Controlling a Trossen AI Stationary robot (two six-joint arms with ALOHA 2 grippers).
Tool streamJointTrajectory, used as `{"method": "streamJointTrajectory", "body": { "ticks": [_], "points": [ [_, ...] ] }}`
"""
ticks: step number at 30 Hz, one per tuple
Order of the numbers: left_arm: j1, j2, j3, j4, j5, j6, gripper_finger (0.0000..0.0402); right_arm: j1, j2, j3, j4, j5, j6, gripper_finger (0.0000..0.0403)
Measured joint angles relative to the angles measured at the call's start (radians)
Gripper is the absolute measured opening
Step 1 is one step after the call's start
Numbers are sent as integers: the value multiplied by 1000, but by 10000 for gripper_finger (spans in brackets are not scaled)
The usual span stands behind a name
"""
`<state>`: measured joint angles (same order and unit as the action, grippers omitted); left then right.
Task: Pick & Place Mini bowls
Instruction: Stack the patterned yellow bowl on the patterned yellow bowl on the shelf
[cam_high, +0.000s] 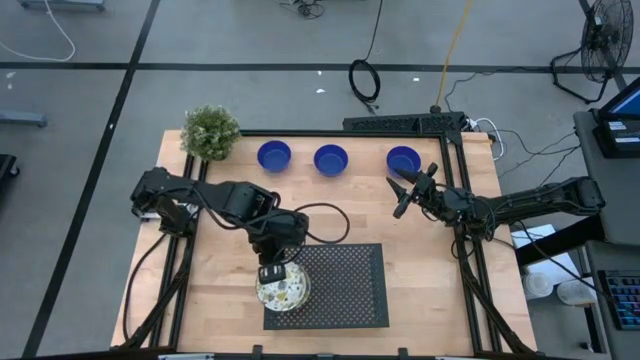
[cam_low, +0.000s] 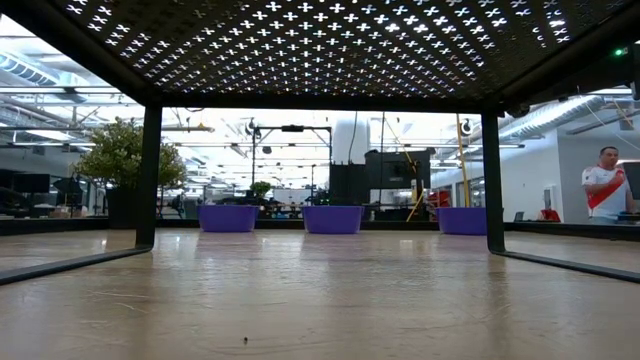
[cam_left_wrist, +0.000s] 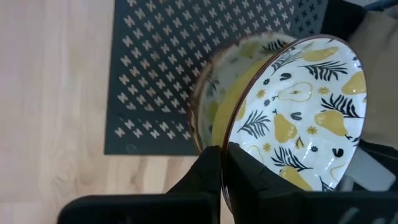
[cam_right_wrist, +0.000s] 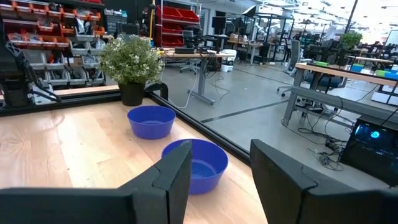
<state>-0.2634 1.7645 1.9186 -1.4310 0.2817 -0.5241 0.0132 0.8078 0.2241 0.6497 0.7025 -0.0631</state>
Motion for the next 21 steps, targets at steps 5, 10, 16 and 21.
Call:
{"method": "streamJointTrajectory", "body": {
  "ticks": [5,10,16,21],
  "points": [
    [-3,0,0,-7,-3,25,19,0,0,0,-11,0,0,153],
    [-3,0,0,-5,-2,30,8,0,0,0,-11,1,0,153],
    [-3,0,0,-1,-29,32,21,0,0,0,-11,1,0,153],
    [-3,0,0,22,-30,36,8,0,0,0,-11,2,0,153]
  ]
}}
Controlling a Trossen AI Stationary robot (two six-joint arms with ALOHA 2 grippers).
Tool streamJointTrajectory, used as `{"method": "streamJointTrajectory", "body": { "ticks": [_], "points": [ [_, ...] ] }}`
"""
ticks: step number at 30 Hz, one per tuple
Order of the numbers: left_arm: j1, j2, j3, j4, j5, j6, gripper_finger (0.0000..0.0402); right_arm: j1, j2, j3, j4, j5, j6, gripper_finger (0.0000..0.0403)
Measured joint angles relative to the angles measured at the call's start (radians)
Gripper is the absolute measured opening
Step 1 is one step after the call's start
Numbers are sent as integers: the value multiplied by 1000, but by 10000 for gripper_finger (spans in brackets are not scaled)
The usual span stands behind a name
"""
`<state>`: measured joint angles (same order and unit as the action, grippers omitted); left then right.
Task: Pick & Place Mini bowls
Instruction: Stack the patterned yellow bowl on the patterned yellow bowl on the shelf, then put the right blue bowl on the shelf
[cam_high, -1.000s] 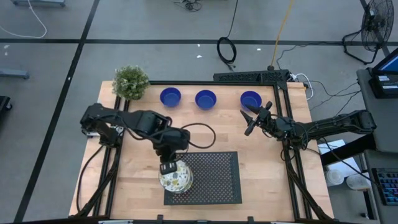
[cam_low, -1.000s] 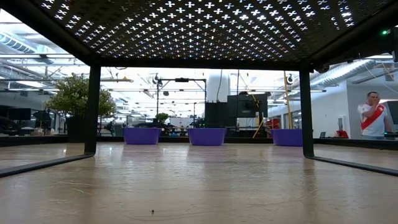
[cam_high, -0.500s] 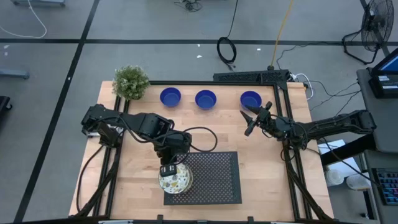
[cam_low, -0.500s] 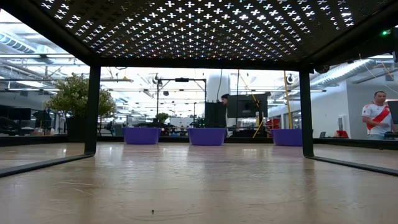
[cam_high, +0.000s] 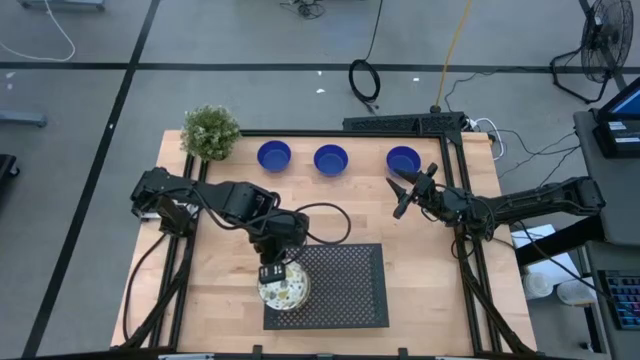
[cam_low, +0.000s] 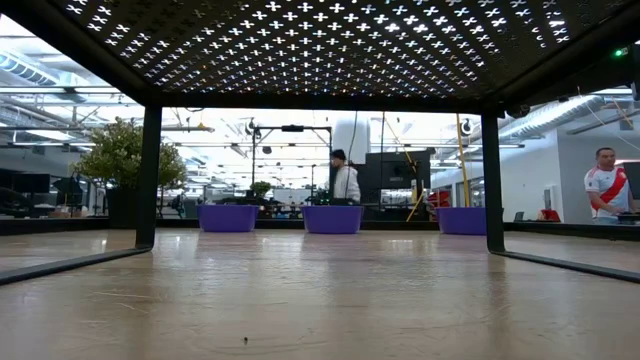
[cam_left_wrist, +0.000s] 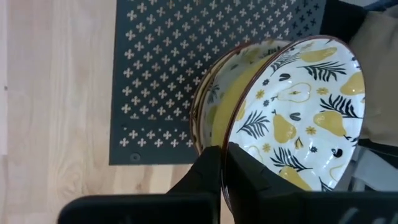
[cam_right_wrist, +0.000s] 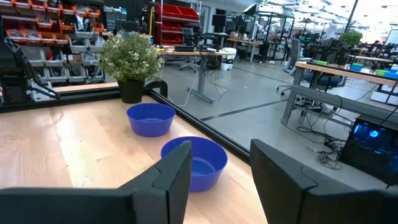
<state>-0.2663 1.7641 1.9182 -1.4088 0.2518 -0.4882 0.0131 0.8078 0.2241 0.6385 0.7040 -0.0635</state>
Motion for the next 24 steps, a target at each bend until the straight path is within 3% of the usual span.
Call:
{"method": "streamJointTrajectory", "body": {
  "ticks": [5,12,24],
  "points": [
    [-6,-1,-24,7,-14,15,21,0,0,0,0,0,0,153],
    [2,-1,-87,39,10,7,9,0,0,0,0,0,0,153],
    [13,-1,-89,74,10,14,97,0,0,0,0,0,0,153]
  ]
}}
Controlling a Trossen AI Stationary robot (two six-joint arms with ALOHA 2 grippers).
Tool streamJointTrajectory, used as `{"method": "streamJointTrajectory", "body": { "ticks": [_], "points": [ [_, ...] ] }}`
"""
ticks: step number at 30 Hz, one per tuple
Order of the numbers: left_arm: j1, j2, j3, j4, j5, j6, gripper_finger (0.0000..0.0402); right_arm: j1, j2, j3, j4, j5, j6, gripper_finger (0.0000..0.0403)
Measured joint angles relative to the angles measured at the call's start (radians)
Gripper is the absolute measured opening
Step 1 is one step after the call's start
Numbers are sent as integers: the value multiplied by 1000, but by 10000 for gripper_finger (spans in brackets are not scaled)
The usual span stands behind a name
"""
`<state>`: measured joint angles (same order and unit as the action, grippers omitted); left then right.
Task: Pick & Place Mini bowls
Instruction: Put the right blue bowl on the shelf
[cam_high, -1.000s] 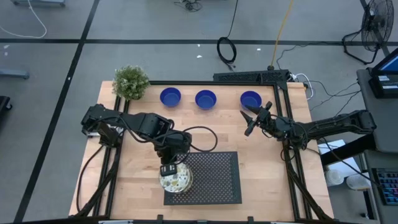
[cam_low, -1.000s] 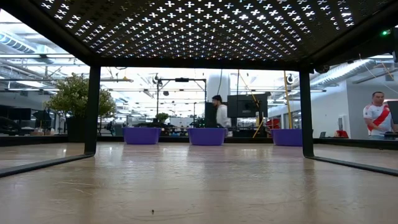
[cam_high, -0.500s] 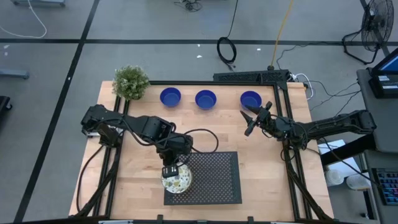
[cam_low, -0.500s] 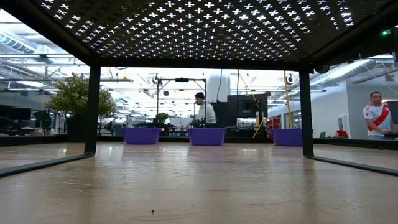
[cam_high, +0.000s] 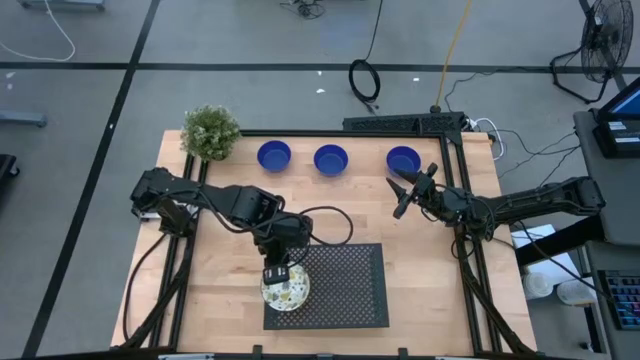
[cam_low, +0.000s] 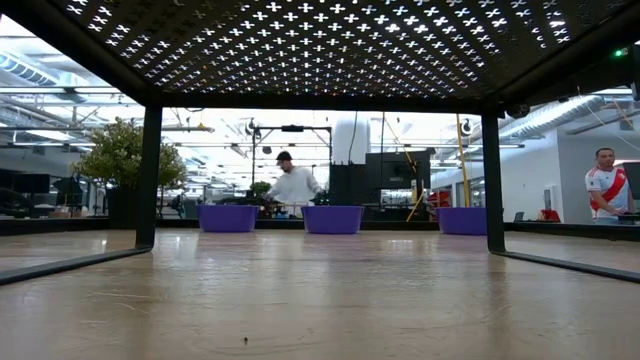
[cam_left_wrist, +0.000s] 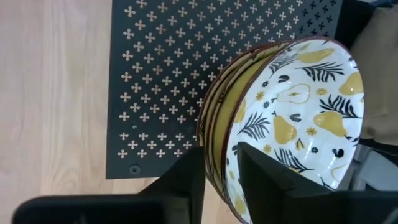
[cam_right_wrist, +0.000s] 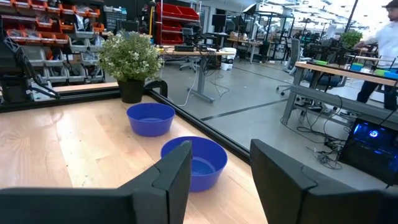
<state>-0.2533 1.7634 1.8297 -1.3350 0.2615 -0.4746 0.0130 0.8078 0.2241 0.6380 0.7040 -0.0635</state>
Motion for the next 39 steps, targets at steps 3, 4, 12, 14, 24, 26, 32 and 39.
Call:
{"method": "streamJointTrajectory", "body": {
  "ticks": [3,4,12,14,24,26,32,39],
  "points": [
    [13,-10,5,-10,1,1,107,0,0,0,0,0,0,153],
    [21,-18,7,-10,1,1,109,0,0,0,0,0,0,153],
    [75,-112,7,-17,-78,37,113,0,0,0,-1,0,0,153],
    [84,-141,8,-17,-126,80,113,0,0,0,-4,0,0,153],
    [128,-285,9,-16,-556,317,113,0,0,0,-17,1,-1,153],
    [135,-306,8,-14,-588,331,113,0,0,0,-20,1,0,153],
    [171,-391,-93,196,-547,489,113,0,0,0,-37,2,-1,153],
    [301,-614,-539,645,-354,599,113,0,0,0,-53,2,-4,153]
  ]
}}
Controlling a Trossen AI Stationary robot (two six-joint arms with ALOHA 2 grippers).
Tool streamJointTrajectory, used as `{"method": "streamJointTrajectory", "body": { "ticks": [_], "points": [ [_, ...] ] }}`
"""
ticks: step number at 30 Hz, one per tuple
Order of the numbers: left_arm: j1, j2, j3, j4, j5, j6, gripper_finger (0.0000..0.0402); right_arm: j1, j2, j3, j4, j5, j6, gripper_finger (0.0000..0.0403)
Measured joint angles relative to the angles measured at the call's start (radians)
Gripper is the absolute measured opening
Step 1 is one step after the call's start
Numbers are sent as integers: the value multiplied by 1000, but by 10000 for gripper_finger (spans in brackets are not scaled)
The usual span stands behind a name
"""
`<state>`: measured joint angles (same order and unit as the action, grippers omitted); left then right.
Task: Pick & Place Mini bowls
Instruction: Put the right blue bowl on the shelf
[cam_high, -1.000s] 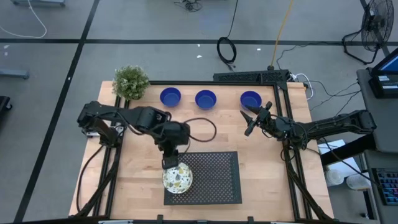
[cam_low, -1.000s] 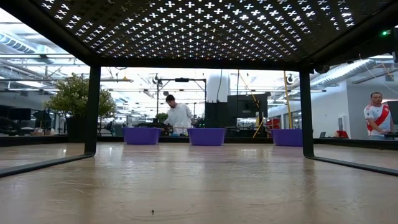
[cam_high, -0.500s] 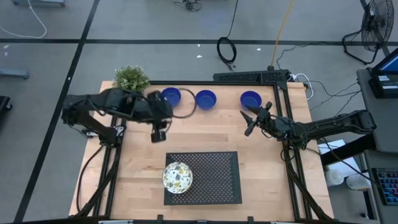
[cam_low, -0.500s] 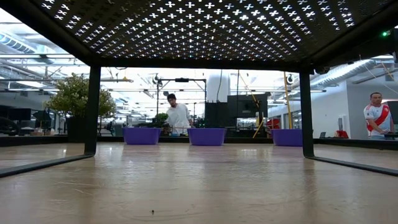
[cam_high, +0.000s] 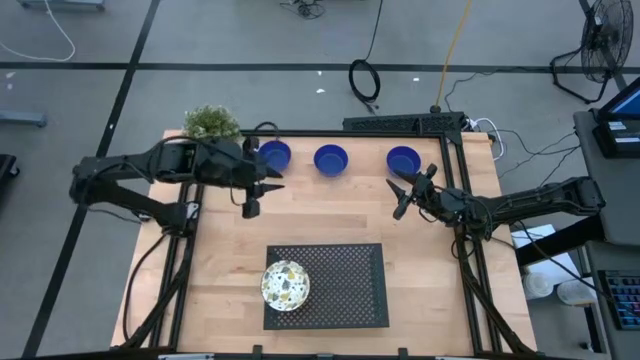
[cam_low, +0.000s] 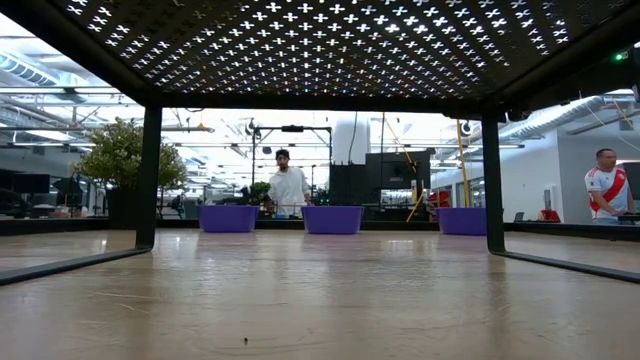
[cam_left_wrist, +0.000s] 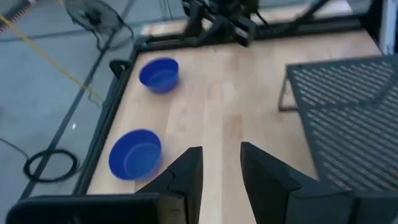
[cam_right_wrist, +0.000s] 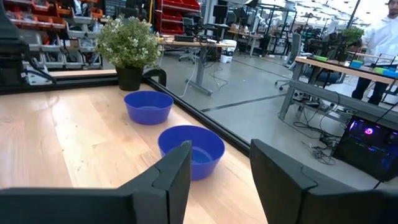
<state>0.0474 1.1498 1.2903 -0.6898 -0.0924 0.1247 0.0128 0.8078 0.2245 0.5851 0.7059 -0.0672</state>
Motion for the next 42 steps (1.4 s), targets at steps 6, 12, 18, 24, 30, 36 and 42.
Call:
{"method": "streamJointTrajectory", "body": {
  "ticks": [6,12,18,24,30,36,42],
  "points": [
    [158,-175,-442,505,102,-24,113,0,0,0,15,2,3,153],
    [268,-259,-694,860,147,-59,113,-60,1,171,-242,25,112,153],
    [357,-297,-781,965,148,-44,113,-288,148,574,-1032,-78,366,153],
    [465,-301,-849,981,270,-79,113,-569,277,722,-1250,-371,382,153],
    [496,-301,-862,1004,304,-98,113,-737,400,698,-1322,-423,390,153],
    [493,-300,-862,1017,303,-97,113,-818,488,665,-1315,-424,420,153],
    [493,-300,-862,1017,302,-99,113,-853,517,632,-1266,-424,423,153]
  ]
}}
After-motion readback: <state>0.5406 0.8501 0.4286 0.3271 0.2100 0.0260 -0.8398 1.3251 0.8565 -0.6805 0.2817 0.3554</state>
